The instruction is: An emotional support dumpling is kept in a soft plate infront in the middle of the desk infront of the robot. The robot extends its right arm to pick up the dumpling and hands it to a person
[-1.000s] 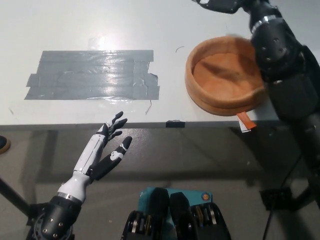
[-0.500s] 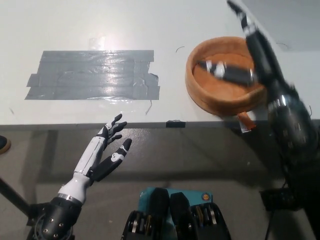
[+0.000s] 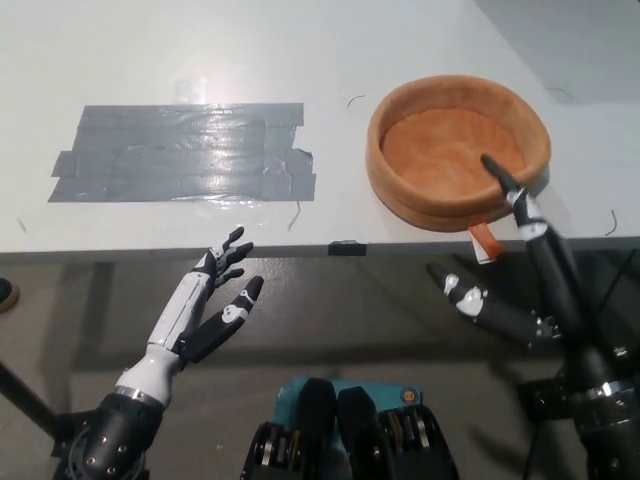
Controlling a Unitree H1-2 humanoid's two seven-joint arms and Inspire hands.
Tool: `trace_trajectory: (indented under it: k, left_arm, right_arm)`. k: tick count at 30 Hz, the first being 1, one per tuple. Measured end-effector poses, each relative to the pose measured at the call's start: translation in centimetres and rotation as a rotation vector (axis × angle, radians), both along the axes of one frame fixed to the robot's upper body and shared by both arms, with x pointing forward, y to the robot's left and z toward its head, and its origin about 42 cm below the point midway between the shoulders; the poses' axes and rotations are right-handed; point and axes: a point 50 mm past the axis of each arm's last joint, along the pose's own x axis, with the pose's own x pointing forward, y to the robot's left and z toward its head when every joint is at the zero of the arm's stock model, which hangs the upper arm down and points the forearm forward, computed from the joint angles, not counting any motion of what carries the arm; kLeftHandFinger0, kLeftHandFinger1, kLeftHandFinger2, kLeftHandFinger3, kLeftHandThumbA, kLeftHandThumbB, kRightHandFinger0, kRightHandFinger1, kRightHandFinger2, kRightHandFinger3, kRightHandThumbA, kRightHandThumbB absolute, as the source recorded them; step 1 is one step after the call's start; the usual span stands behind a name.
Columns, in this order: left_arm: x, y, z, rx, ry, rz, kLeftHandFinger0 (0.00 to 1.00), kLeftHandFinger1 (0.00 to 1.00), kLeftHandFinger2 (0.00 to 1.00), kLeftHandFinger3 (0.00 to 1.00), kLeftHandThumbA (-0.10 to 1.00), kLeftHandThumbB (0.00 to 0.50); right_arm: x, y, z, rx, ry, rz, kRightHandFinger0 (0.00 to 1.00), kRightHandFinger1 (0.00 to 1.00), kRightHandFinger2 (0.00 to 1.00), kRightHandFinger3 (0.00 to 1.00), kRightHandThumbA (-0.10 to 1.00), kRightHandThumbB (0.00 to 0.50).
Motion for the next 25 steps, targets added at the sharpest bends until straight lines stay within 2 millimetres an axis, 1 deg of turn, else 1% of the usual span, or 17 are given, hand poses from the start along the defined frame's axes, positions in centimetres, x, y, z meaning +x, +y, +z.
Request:
trace_trajectory:
  k: [2,4,5,7,8,11,17,20,21,25]
  left_arm:
    - [-0.2,0.0,-0.2,0.000,0.005,0.001,0.93,0.94,0.91,0.98,0.65,0.090]
    - [-0.5,0.1,-0.5,0.000,0.012,0.001,0.92,0.94,0.91,0.98,0.65,0.099]
    - [-0.7,0.1,-0.7,0.000,0.015,0.002,0.93,0.95,0.91,0.98,0.65,0.096]
    - [-1.0,0.2,-0.9,0.000,0.023,0.003,0.93,0.95,0.91,0.98,0.65,0.092]
    - [-1.0,0.2,-0.9,0.000,0.023,0.003,0.94,0.95,0.91,0.97,0.65,0.084]
    - [-1.0,0.2,-0.8,-0.001,0.019,0.003,0.92,0.94,0.90,0.97,0.64,0.096]
    - [-1.1,0.1,-0.7,-0.001,0.015,0.001,0.91,0.94,0.90,0.97,0.66,0.116]
    - [-1.5,0.1,-0.9,-0.003,0.016,0.001,0.92,0.94,0.90,0.97,0.66,0.117]
    - [-1.7,0.2,-1.0,-0.003,0.019,0.002,0.92,0.94,0.90,0.97,0.66,0.119]
    - [-2.2,0.3,-1.5,-0.003,0.034,0.006,0.92,0.94,0.90,0.97,0.66,0.122]
  right_arm:
    - [0.6,-0.3,-1.7,-0.010,0.033,-0.013,1.00,1.00,1.00,1.00,0.70,0.351]
    - [1.2,-0.5,-3.5,-0.024,0.076,-0.026,1.00,1.00,1.00,1.00,0.68,0.345]
    - [1.4,-0.7,-4.5,-0.034,0.103,-0.034,1.00,1.00,1.00,1.00,0.64,0.339]
    - [1.8,-1.1,-6.3,-0.047,0.150,-0.043,1.00,1.00,1.00,1.00,0.62,0.333]
    - [1.9,-1.2,-6.7,-0.050,0.164,-0.046,1.00,1.00,1.00,1.00,0.63,0.332]
    - [2.0,-1.3,-7.4,-0.055,0.182,-0.047,1.00,1.00,1.00,1.00,0.64,0.338]
    - [1.8,-1.4,-7.6,-0.049,0.183,-0.044,1.00,1.00,1.00,1.00,0.62,0.338]
    - [1.4,-1.4,-8.0,-0.042,0.192,-0.042,1.00,1.00,1.00,1.00,0.61,0.337]
    - [1.3,-1.4,-8.1,-0.038,0.195,-0.041,1.00,1.00,1.00,1.00,0.62,0.347]
    - [0.8,-1.3,-8.6,-0.024,0.210,-0.038,1.00,1.00,1.00,1.00,0.63,0.351]
